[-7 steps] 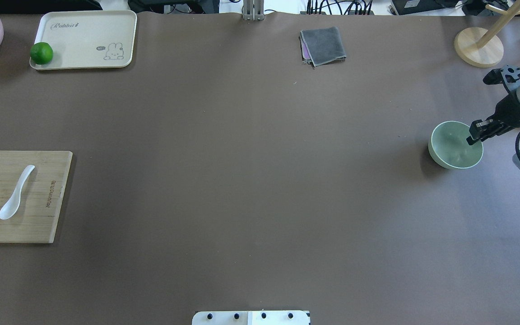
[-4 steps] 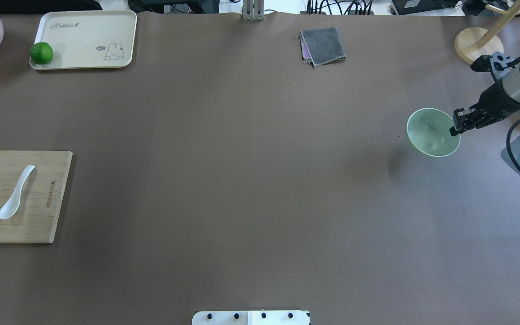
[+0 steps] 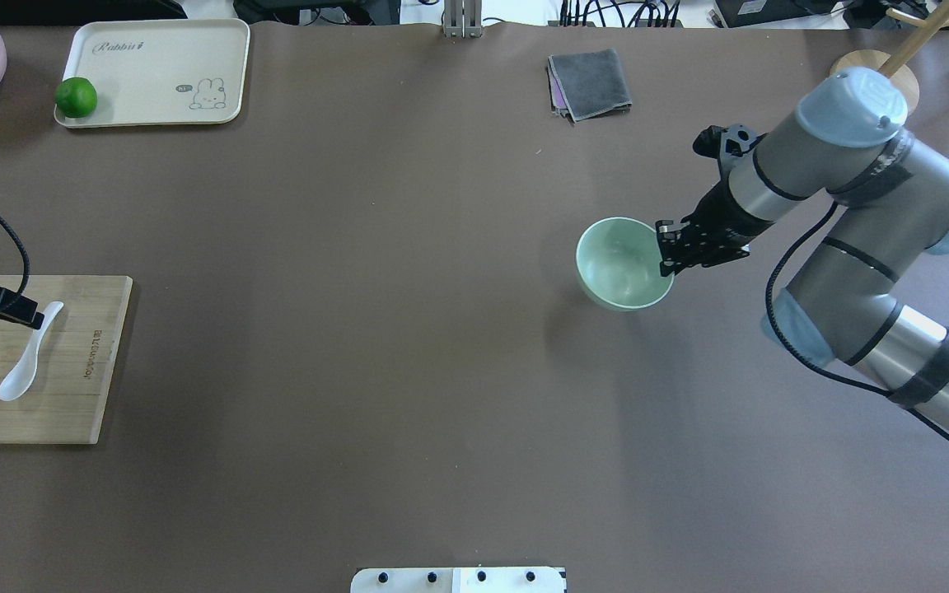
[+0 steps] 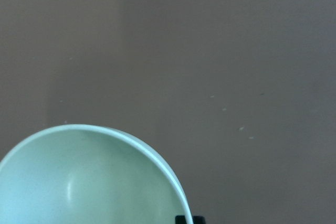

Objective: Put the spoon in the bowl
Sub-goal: 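Drag the green bowl toward center with right gripper while left reaches spoon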

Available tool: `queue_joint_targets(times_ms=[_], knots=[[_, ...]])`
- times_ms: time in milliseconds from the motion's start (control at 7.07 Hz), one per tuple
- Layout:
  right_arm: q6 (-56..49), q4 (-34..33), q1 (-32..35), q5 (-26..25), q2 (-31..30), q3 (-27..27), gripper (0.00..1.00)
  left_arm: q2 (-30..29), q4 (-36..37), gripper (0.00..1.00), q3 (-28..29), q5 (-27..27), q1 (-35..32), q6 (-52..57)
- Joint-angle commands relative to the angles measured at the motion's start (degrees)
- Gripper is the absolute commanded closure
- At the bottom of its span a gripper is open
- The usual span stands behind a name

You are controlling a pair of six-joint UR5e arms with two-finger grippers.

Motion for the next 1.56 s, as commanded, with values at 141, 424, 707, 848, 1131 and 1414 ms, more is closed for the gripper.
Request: queue_joint_targets(times_ms=[141,424,707,848,1131,1414], knots=[[9.99,0.03,-8.25,-5.75,5.93,0.07,1.00,-3.13,-2.04,0.26,4.14,0.47,0.84,0.06],[11.40,0.03,-10.20,-7.16,7.08,-0.01,1.00,-3.05,-2.30,0.31,4.40,2.74,2.50,-0.03],[11.94,0.03,-10.82,-7.35,7.52,-0.01,1.00,-2.78,-2.48,0.38,4.23,2.93,3.12,0.06],[11.94,0.12,-11.08,-7.52,7.52,-0.10,1.00,-2.70,-2.48,0.48,4.31,2.93,3.39,0.06],[12.03,0.12,-11.70,-8.40,8.13,-0.36,1.00,-2.61,-2.48,0.78,4.31,2.93,3.39,-0.03],[12.21,0.03,-11.70,-8.40,8.23,-0.45,0.75,-3.05,-2.30,1.00,4.31,2.93,3.48,-0.12]])
